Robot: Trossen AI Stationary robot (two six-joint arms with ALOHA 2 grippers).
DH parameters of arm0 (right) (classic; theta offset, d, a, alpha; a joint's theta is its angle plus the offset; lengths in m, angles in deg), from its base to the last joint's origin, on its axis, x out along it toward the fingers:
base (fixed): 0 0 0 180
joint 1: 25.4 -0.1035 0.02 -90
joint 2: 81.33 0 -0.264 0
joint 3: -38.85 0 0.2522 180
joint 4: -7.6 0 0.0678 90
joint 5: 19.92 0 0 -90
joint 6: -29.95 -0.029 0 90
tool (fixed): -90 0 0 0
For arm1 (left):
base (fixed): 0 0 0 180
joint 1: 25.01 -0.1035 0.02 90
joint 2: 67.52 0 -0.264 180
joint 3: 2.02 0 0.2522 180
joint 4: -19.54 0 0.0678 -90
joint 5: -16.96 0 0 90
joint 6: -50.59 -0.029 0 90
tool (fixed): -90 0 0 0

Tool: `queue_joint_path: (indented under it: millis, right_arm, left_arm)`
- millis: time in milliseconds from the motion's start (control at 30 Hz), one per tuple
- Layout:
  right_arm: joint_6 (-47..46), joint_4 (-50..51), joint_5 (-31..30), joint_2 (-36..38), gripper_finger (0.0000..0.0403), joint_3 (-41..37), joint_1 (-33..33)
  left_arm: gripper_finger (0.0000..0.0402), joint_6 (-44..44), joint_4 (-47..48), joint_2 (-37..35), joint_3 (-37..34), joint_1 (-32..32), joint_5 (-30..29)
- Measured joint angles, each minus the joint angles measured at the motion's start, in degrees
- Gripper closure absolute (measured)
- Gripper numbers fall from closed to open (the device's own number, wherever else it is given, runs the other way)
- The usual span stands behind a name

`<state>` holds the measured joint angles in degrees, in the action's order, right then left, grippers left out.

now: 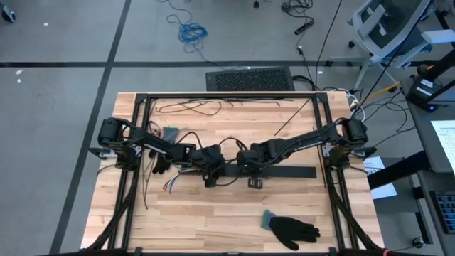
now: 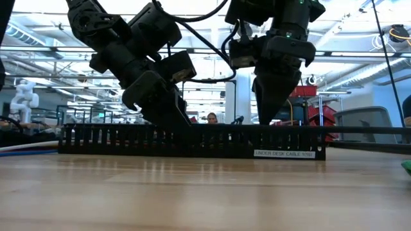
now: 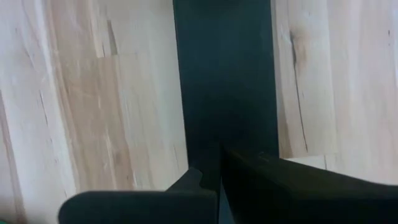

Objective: Ziptie cables
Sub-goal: Close the cable duct with the cable duct cover

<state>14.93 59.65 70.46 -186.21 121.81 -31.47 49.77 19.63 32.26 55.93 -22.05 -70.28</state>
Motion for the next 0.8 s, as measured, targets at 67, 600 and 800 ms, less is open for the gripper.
queue_joint_path:
  millis: [67,600,800]
  right_arm:
    - [-0.18,0.48,0.17,-0.19,0.0403,0.57,0.26]
    - [0.31,0.38,-0.16,-0.16,0.0403,0.69,0.31]
    - [0.99,0.36,-0.43,-0.16,0.0403,0.69,0.32]
  left_arm:
    - [0.0174,0.01,-0.04,0.02,0.0,0.0,0.0]
    - [0.0128,0.42,0.32,-0.29,0.34,-1.01,2.15]
    - [0.0086,-0.04,9.47,-0.81,4.67,-2.03,2.08]
